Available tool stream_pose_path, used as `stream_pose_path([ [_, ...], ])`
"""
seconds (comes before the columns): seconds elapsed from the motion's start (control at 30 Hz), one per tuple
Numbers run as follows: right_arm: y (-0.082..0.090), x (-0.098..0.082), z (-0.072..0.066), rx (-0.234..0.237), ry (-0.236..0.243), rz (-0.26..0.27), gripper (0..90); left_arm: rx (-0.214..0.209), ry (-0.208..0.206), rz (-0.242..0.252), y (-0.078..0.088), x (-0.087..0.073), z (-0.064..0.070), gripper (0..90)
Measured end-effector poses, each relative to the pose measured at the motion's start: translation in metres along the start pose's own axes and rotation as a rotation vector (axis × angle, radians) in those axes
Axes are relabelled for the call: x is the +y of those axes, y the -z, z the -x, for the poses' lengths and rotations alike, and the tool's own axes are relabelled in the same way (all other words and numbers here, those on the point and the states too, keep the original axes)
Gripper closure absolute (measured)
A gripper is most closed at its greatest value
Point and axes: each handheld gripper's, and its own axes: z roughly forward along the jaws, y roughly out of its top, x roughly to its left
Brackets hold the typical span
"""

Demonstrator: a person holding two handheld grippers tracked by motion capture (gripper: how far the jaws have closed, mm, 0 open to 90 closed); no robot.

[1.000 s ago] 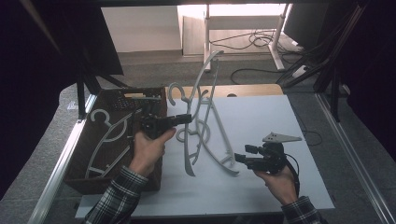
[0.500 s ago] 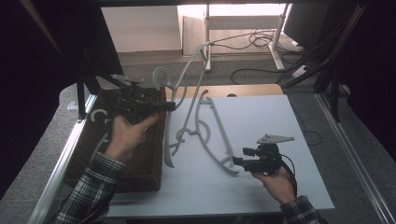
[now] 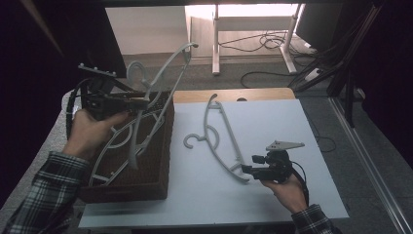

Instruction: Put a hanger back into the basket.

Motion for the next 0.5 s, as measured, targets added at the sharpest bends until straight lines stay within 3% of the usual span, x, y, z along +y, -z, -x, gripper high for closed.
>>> stream_pose_path([
  [0.2, -0.002, 0.0, -0.001, -0.002, 0.012, -0.007, 36.0, 0.066, -0.043, -0.056, 0.013, -0.012, -0.018, 81.0],
  [0.5, -0.003, 0.0, -0.001, -0.003, 0.006, -0.015, 36.0, 0.091, -0.047, -0.114, 0.021, -0.039, -0.054, 81.1],
])
